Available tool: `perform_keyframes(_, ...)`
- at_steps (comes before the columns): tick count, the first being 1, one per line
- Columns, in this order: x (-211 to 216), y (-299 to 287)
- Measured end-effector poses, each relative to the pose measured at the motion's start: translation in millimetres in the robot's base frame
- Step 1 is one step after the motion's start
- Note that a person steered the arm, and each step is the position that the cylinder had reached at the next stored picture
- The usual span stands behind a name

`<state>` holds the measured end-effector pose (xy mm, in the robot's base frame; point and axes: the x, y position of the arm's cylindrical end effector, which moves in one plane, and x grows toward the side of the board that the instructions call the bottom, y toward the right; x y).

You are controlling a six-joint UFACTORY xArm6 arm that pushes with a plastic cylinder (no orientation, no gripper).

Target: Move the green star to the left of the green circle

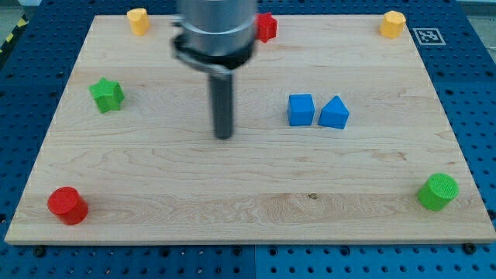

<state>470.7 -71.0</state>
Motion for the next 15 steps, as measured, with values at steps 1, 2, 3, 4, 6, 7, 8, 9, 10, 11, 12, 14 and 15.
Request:
perform_keyframes(1,0.0,-83.3)
perform_keyframes(2,-9.5,-161.8)
perform_keyframes(3,-76.8,-215.4)
perform_keyframes(4,-117.4,-223.8)
perform_keyframes(6,-76.8,-203.5)
perform_keyframes(7,-59.7,-173.0)
perform_keyframes(8,-56.9,-146.4)
perform_keyframes(9,-76.0,-145.6)
perform_keyframes(10,-82.5,-134.9)
perform_keyframes(11,-60.8,-100.9)
perform_keyframes(12,-50.4,-57.2)
perform_keyframes(14,3.5,11.8)
perform_keyframes(15,25.4,15.5)
